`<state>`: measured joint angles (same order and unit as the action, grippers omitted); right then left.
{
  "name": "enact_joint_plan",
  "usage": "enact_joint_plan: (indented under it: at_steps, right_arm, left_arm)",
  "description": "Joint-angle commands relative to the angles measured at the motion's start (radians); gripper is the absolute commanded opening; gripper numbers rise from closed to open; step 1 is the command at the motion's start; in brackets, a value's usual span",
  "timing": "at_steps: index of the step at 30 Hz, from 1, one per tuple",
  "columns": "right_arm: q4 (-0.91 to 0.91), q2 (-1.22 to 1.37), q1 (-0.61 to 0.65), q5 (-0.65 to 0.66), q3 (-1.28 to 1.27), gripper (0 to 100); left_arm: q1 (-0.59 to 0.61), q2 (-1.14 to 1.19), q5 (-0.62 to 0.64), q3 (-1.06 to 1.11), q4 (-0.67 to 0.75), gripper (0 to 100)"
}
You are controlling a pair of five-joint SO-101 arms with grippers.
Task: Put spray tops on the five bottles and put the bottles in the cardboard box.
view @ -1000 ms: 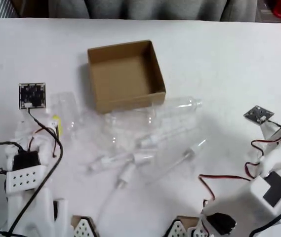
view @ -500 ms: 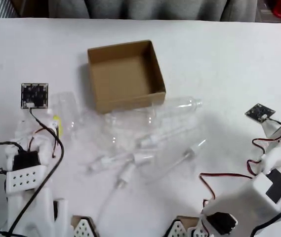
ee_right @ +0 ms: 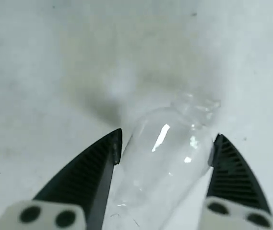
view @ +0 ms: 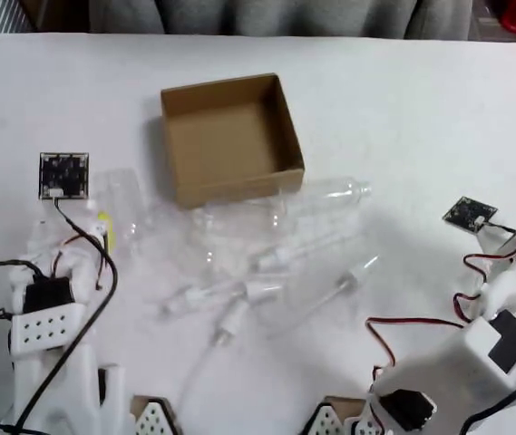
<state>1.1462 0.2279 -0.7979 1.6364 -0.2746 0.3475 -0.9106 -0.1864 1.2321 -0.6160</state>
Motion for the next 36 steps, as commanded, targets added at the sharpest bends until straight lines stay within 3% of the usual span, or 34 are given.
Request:
enact_joint_plan:
  at_steps: [1, 5, 12, 20, 26, 31, 36]
  right_arm:
    - [0.012, -0.067, 0.002, 0.014, 0.051, 12.7]
    - [0.016, -0.068, 0.002, 0.012, 0.071, 1.4]
    - [0.157, -0.068, -0.019, -0.037, 0.164, 1.6]
    - [0.483, -0.068, 0.096, -0.525, 0.405, 1.6]
    - [0.57, -0.068, 0.282, -0.848, 0.493, 1.6]
    - [0.57, -0.116, 0.412, -1.013, 0.42, 1.6]
    - [0.513, -0.32, 0.53, -1.119, 0.221, 1.6]
  left_arm:
    - [-0.016, 0.001, -0.012, 0.0, 0.029, 16]
    - [-0.016, 0.001, -0.014, 0.0, 0.029, 16]
    - [-0.016, 0.001, -0.014, 0.0, 0.029, 16]
    - [-0.016, 0.001, -0.014, 0.0, 0.029, 16]
    - [-0.016, 0.001, -0.014, 0.0, 0.028, 16]
    - [-0.015, 0.001, -0.014, 0.0, 0.023, 16]
    - [-0.015, 0.001, -0.014, 0.0, 0.023, 16]
